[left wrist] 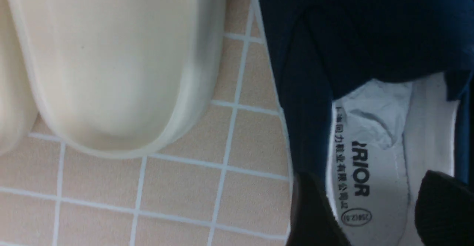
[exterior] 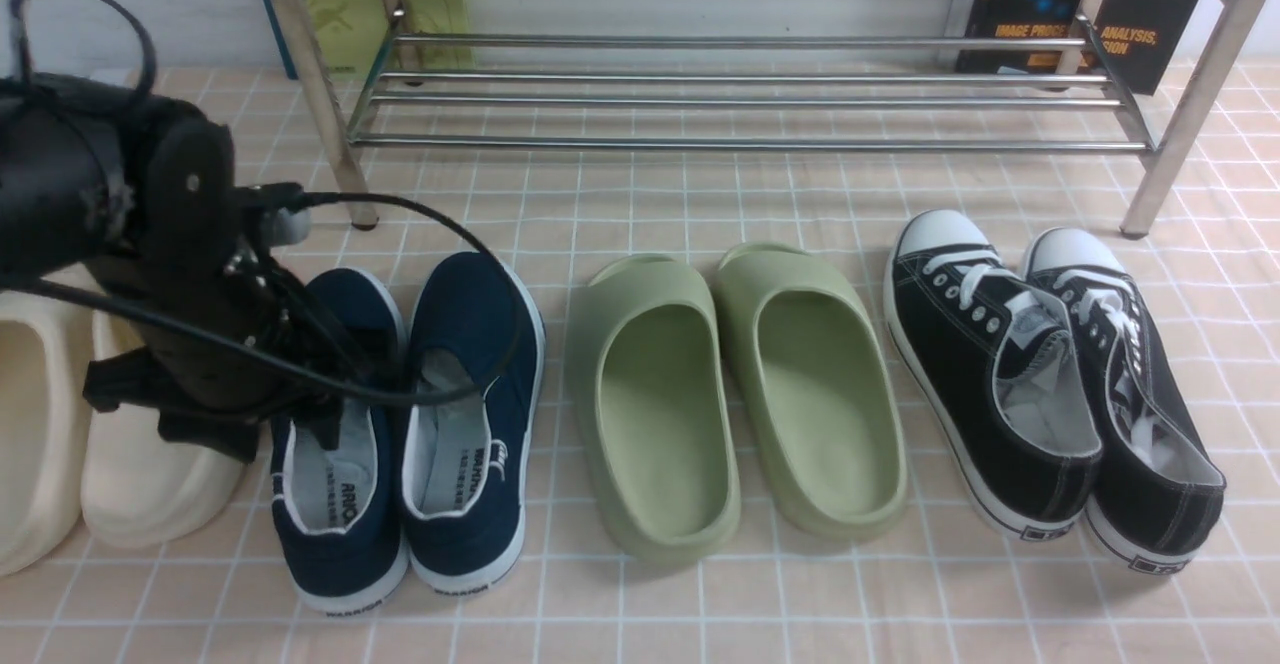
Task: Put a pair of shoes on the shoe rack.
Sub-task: Use the left arm to grab the shoe closest to it, then use the left arm to put a shoe into the shoe rack
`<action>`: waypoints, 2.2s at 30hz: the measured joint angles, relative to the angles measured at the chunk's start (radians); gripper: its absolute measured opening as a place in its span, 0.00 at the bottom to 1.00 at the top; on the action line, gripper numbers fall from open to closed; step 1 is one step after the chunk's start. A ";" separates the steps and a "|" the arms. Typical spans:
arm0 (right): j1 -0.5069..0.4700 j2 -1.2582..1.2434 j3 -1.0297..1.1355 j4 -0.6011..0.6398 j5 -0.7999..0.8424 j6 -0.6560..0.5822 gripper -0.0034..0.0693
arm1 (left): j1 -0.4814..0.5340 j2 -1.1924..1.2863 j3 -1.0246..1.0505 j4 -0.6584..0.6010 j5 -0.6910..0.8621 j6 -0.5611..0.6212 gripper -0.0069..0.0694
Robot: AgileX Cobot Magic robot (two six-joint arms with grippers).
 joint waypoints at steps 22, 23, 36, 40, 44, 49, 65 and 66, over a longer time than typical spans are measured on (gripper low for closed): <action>0.000 0.000 0.000 0.000 0.000 0.000 0.37 | 0.037 0.000 0.075 0.050 -0.094 -0.035 0.63; 0.000 0.000 0.000 0.000 0.000 0.000 0.37 | 0.037 0.000 0.075 0.046 -0.097 -0.037 0.63; 0.000 0.000 0.000 0.000 0.000 0.000 0.37 | 0.037 0.103 0.075 0.036 -0.121 -0.003 0.58; 0.000 0.000 0.000 0.000 0.000 0.000 0.37 | 0.037 0.110 0.075 -0.006 -0.119 0.077 0.38; 0.000 0.000 0.000 0.000 0.000 0.000 0.37 | 0.037 0.059 0.075 -0.030 -0.107 0.134 0.16; 0.000 0.000 0.000 0.000 0.000 0.000 0.37 | 0.038 -0.037 0.029 -0.028 -0.016 0.177 0.14; 0.000 0.000 0.000 0.000 0.000 0.000 0.37 | 0.038 0.209 -0.517 -0.133 0.171 0.297 0.14; 0.000 0.000 0.000 0.000 0.000 0.000 0.37 | 0.038 0.231 -0.546 -0.142 0.173 0.299 0.14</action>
